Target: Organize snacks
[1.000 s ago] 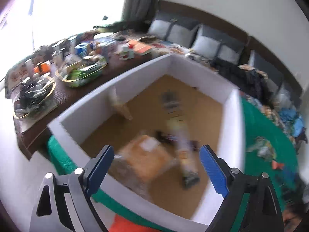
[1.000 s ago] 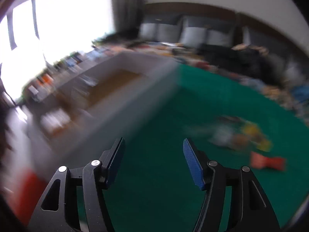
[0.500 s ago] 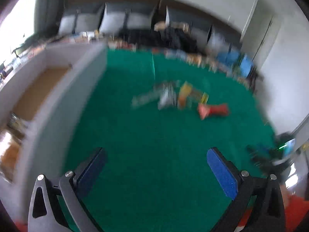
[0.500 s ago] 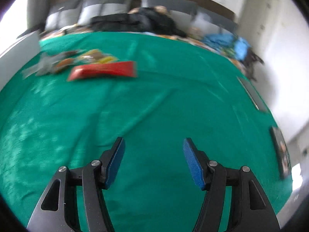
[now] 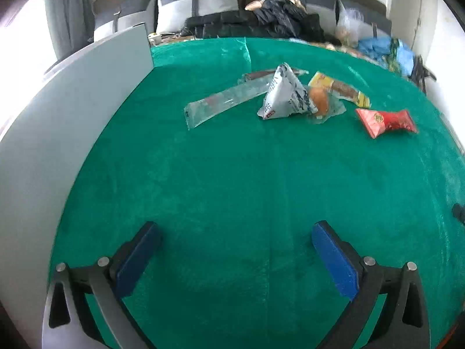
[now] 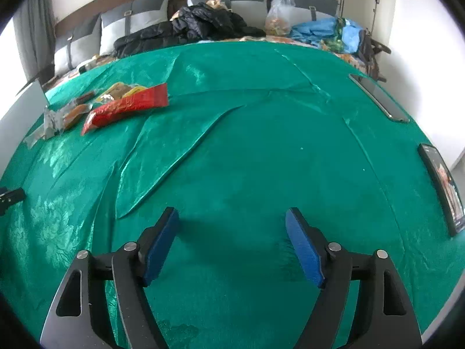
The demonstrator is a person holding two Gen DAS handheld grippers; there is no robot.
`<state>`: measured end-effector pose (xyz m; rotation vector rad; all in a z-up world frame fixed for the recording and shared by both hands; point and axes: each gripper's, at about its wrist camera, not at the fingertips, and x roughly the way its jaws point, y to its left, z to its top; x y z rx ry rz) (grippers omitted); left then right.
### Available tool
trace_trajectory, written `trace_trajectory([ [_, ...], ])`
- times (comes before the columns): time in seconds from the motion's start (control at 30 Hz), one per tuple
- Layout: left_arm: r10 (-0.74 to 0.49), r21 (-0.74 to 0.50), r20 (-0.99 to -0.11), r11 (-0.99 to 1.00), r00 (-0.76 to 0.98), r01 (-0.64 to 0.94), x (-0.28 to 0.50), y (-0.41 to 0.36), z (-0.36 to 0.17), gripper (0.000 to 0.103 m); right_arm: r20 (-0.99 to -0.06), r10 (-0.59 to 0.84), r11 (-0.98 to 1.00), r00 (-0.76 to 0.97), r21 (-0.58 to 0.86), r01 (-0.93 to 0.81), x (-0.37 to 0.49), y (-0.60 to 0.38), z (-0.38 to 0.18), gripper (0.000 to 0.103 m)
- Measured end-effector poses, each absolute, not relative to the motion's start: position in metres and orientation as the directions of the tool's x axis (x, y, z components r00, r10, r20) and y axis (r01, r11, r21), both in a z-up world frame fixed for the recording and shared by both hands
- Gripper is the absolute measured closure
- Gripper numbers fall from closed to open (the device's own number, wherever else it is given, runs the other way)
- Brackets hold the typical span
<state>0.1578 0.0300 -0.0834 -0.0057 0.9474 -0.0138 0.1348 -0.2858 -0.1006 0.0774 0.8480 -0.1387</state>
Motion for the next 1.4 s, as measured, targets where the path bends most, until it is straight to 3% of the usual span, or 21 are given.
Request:
trace_trajectory([
  [0.7,-0.013,-0.012,-0.813,1.000,0.583,0.005,0.157,0.032,-0.085,0.000,-0.761,-0.098,0.987,0.642,0.010,0.163,0.136,-0.286,-0.103,0.018],
  [0.93,-0.013,-0.012,-0.813,1.000,0.583,0.005,0.157,0.033,-0.085,0.000,-0.834,-0.069,0.988,0.547,0.019,0.153,0.169,-0.289,-0.096,0.017],
  [1.1,-0.013,-0.012,-0.812,1.000,0.583,0.005,0.157,0.033,-0.085,0.000,-0.801,-0.048,0.995,0.597,0.017,0.102,0.185,-0.293,-0.099,0.012],
  [1.4,-0.013,-0.012,-0.812,1.000,0.583,0.005,0.157,0.033,-0.085,0.000,-0.778,-0.050,0.995,0.627,0.016,0.100,0.179,-0.294,-0.099,0.011],
])
